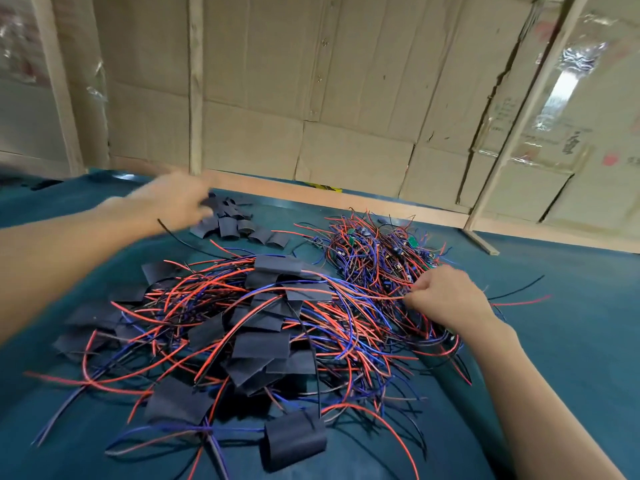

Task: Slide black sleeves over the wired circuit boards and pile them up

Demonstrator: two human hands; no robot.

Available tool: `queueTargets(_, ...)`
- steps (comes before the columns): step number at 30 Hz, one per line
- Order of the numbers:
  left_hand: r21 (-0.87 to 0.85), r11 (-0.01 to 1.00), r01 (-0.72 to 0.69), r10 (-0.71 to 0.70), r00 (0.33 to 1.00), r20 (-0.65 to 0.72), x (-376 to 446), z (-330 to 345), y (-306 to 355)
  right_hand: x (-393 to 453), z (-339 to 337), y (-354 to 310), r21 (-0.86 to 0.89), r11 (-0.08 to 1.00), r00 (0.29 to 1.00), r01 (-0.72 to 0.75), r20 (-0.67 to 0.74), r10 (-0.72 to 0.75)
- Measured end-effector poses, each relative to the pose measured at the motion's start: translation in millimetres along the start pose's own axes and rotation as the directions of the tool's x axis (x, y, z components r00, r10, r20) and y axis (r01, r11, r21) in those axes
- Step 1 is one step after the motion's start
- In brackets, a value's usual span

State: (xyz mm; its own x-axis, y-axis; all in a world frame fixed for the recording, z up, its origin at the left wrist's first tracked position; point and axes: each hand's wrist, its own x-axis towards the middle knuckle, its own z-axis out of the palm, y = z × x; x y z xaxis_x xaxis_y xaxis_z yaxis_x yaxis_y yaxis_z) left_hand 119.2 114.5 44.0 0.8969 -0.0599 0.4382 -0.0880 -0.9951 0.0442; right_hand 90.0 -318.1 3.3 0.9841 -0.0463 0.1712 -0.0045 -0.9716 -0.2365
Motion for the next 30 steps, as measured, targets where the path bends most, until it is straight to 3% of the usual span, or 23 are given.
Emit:
queueTargets(2, -0.304, 0.944, 0.125, -0.204, 0.948, -0.245, 0.9, -20.9, -8.1, -3.8, -3.6, -0.4, 0.027, 1.000, 0.997, 0.007, -0.078, -0.005)
queueTargets(4, -0.627, 0.767, 0.140, -0.392, 0.875, -0.285, -4.5, -44.3, -2.1, -5.2, -6.0, 0.0, 0.103, 0.995, 0.989, 0.010, -0.150, 0.006)
queueTargets(7, -0.769, 0.639, -0.026, -0.290, 0.918, -0.272, -35.0, -63.6, 40.5, -1.6, -2.2, 5.4, 0.129, 0.991, 0.993, -0.020, -0.114, 0.034)
queueTargets(8, -0.765, 0.642, -0.053, -0.224, 0.941, -0.253, -52.1, -65.0, 59.8, 0.1, 0.0, 7.9, 0.108, 0.994, 0.997, -0.016, -0.073, 0.024)
queueTargets(10, -0.616, 0.771, -0.163, -0.060, 0.944, -0.325, -89.9, -57.7, 91.6, 1.5, 5.4, 9.9, 0.075, 0.997, 1.000, 0.024, -0.016, -0.022)
queueTargets(12, -0.288, 0.876, -0.388, 0.203, 0.837, -0.508, -124.4, -44.1, 110.4, 2.5, 7.4, 11.7, 0.062, 0.995, 0.997, 0.077, -0.017, -0.076)
queueTargets(14, -0.073, 0.855, -0.514, 0.388, 0.726, -0.568, -139.5, -32.5, 112.1, 1.8, 6.1, 11.1, 0.066, 0.993, 0.994, 0.100, -0.041, -0.097)
queueTargets(23, -0.108, 0.881, -0.461, 0.315, 0.740, -0.594, -137.3, -21.8, 105.2, -3.5, 0.9, -6.6, -0.018, 1.000, 1.000, -0.015, -0.012, 0.015)
queueTargets(27, -0.111, 0.875, -0.472, 0.320, 0.733, -0.600, -136.1, -19.9, 107.5, -3.7, -4.7, -9.0, 0.127, 0.985, 0.992, -0.113, -0.049, 0.120)
queueTargets(30, -0.114, 0.876, -0.469, 0.314, 0.734, -0.603, -136.5, -22.1, 106.1, -7.7, -4.3, -7.3, 0.294, 0.945, 0.953, -0.146, -0.214, 0.214)
